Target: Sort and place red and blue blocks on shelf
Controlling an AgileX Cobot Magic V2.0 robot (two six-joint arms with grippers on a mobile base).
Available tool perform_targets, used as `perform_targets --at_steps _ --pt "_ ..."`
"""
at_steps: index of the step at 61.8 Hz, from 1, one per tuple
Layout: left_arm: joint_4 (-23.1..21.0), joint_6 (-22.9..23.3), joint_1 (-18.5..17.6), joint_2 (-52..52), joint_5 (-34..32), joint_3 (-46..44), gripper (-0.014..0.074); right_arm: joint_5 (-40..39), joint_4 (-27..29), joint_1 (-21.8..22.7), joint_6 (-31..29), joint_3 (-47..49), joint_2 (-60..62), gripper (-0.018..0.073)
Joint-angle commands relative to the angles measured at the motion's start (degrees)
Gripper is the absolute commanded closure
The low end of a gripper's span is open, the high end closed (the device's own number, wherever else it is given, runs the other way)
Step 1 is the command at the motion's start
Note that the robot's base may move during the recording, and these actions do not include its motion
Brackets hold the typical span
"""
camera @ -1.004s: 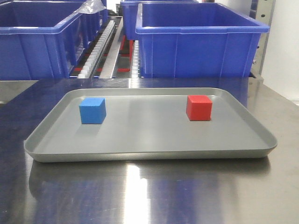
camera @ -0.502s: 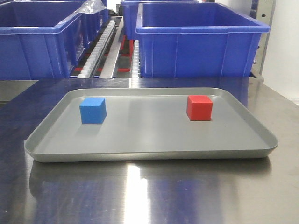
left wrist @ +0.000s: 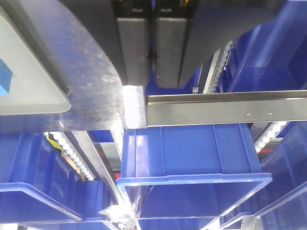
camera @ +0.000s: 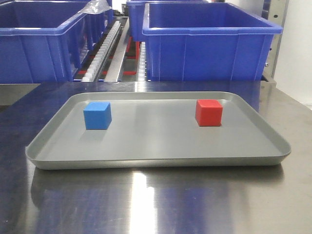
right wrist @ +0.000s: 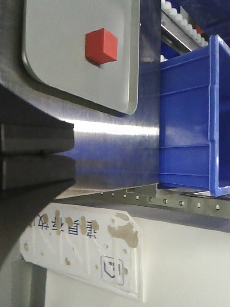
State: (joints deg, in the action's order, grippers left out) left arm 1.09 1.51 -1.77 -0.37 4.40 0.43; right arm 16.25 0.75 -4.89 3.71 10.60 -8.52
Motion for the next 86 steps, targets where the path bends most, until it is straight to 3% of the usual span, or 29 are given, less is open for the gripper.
perform_targets --at_steps 1,22,35,43,52,56,72,86 --pt "-0.33 -0.02 -0.31 -1.14 -5.2 2.58 0.0472 -3.71 -0.02 0.35 -0.29 5.7 -6.21 0.051" --pt "-0.33 -0.02 -0.31 -1.14 -5.2 2.58 0.0472 -1.59 -1.94 -0.32 0.27 19.31 -31.5 0.051" --pt "-0.33 -0.02 -0.31 -1.14 -5.2 2.58 0.0472 11.43 -6.69 -8.24 4.42 28.99 -46.24 0.0498" --pt "-0.33 -0.02 -0.31 -1.14 -5.2 2.58 0.0472 18.49 -6.74 -13.51 9.34 34.93 -53.86 0.0372" --pt "-0.33 -0.02 -0.31 -1.14 -5.2 2.58 0.0473 26.35 -6.74 -18.14 15.17 42.39 -62.32 0.0109" --pt "-0.33 -0.02 -0.31 -1.14 -5.2 2.58 0.0473 29.81 -6.53 -19.8 15.93 46.43 -65.96 0.0041" --pt "-0.33 -0.02 -0.31 -1.14 -5.2 2.58 0.0472 46.92 -0.75 -21.68 15.97 68.19 -80.24 0.0029" --pt "-0.33 -0.02 -0.31 -1.14 -5.2 2.58 0.0472 51.31 -0.27 -23.23 16.44 82.47 -90.54 0.0029"
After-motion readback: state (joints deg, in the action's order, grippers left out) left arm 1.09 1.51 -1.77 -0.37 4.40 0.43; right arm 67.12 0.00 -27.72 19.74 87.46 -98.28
